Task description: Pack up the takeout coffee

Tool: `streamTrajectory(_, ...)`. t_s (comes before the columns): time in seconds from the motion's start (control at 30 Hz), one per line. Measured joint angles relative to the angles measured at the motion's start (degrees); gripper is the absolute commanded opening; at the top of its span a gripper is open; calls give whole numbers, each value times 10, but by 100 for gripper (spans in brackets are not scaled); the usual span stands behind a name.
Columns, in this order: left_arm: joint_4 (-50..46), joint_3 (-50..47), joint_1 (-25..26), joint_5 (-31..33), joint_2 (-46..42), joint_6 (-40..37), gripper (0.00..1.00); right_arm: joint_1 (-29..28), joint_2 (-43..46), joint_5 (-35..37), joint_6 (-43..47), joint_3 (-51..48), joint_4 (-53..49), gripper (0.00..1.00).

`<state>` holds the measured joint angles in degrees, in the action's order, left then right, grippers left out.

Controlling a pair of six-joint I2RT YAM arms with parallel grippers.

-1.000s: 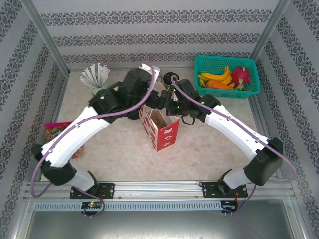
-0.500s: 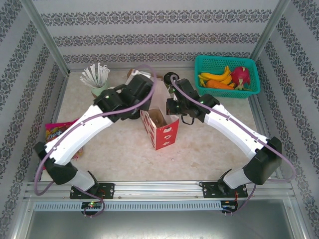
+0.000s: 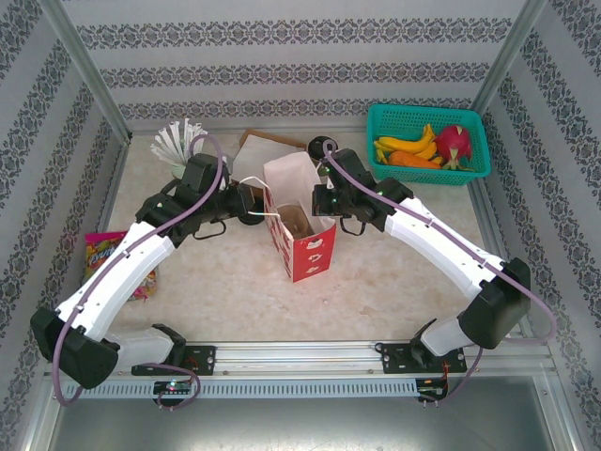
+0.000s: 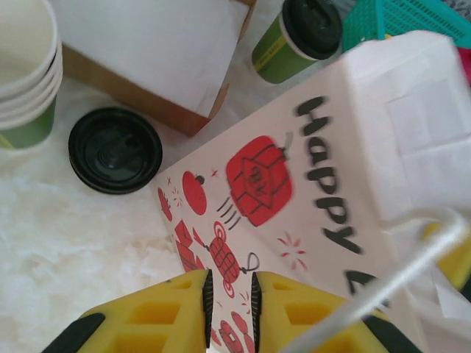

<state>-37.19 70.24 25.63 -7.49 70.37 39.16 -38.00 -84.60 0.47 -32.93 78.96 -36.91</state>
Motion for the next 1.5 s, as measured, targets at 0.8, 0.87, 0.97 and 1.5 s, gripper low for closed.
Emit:
streamTrajectory(0.8, 131, -111, -25, -127, 9, 91, 24, 16, 2, -96, 69, 0, 26, 59)
streamTrajectory(0.87, 131, -111, -25, -127, 4, 91, 24, 24, 5, -114, 89, 10, 17, 68)
streamTrajectory(0.97, 131, -108, -25, -129, -4, 89, 25, 40, 15, -137, 110, 26, 11, 77)
streamTrajectory(1.5, 128, -74, -25, -181, -19, 45, 54, 115, 59, -227, 167, 81, 3, 98)
